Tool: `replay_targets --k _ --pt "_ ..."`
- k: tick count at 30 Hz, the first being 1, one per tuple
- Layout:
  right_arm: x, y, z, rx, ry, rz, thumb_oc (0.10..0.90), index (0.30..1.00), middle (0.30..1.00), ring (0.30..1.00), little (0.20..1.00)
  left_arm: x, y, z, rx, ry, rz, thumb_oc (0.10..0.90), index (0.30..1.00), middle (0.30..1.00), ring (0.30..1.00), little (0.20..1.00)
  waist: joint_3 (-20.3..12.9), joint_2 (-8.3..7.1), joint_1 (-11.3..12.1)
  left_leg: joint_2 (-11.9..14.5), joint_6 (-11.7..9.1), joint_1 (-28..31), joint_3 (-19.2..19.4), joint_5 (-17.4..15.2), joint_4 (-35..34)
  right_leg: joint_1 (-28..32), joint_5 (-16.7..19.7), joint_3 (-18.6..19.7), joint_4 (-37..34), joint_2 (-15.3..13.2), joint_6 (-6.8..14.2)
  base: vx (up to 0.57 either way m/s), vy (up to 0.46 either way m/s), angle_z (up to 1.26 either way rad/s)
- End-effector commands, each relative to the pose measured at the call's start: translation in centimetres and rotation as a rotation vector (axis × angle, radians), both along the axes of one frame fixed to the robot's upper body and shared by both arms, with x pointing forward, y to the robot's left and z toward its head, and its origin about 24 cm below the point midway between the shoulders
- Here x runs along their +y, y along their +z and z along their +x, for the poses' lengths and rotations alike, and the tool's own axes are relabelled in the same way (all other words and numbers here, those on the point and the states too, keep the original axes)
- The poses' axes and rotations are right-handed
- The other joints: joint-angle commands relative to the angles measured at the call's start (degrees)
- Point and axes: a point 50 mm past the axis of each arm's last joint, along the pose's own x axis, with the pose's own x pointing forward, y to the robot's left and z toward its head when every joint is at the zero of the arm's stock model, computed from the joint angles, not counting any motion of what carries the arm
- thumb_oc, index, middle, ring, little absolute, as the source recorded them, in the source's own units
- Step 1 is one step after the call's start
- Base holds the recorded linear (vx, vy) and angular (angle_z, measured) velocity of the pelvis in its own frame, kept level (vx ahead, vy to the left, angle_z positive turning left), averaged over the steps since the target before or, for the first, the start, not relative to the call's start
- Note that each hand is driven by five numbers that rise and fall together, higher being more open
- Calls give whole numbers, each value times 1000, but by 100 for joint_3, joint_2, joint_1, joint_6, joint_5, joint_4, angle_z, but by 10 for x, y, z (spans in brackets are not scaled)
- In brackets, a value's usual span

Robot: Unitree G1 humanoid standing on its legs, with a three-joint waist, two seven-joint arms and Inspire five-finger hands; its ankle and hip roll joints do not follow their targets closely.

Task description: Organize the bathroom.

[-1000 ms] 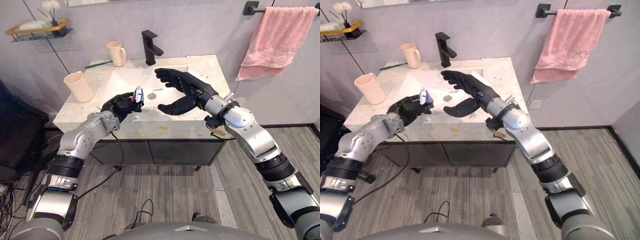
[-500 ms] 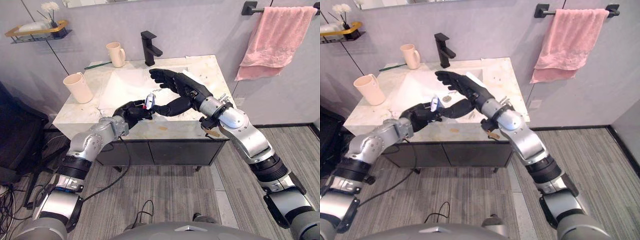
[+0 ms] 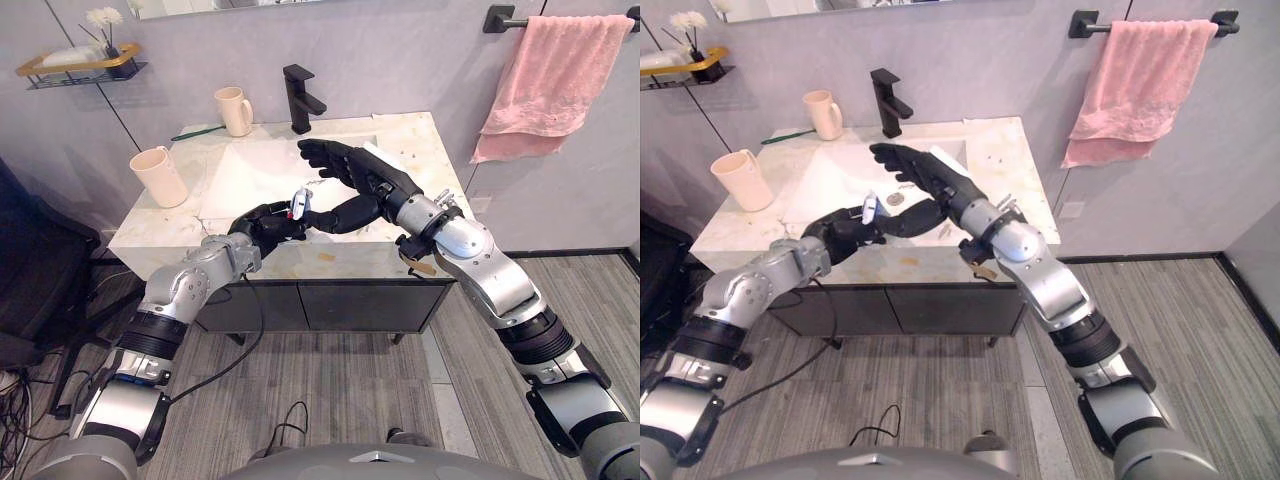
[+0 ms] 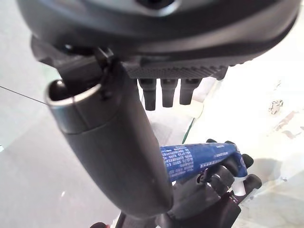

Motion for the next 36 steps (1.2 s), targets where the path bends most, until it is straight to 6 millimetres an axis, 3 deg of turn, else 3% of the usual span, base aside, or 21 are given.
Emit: replay_targets --k 1,13,26,27,28,29,36 --pt "34 60 -19 -221 205 124 800 900 900 900 900 -7 67 18 -283 -4 -130 400 300 300 300 300 -738 49 84 436 -98 -208 83 -39 316 -315 -643 224 637 -378 408 0 0 0" --pt "39 48 -22 -174 268 64 800 900 900 900 900 -7 69 13 -311 11 -162 400 300 300 300 300 -742 52 99 460 -104 -200 102 -27 299 -320 -640 203 622 -361 389 0 0 0" --pt "38 55 -22 -212 246 88 800 900 900 900 900 -6 67 14 -304 22 -151 400 300 300 300 300 -733 66 80 444 -97 -210 114 -39 302 -337 -620 221 600 -379 392 0 0 0" --pt "38 55 -22 -212 246 91 615 622 622 622 622 -6 66 14 -303 24 -150 400 300 300 300 300 -736 67 77 443 -100 -212 119 -41 308 -338 -620 220 600 -382 393 0 0 0" --pt "38 55 -22 -213 243 91 615 622 622 622 622 -6 66 14 -303 25 -150 400 300 300 300 300 -739 67 76 442 -101 -213 121 -42 310 -339 -620 219 600 -383 394 0 0 0" --pt "38 56 -21 -217 235 91 400 300 300 300 300 -6 66 15 -302 28 -151 400 300 300 300 300 -740 68 73 439 -98 -211 121 -48 311 -337 -621 226 596 -383 392 0 0 0" --pt "40 56 -22 -207 238 101 400 300 300 300 300 -4 65 14 -293 34 -154 400 300 300 300 300 -760 73 81 436 -85 -192 126 -49 289 -341 -624 228 609 -392 393 0 0 0"
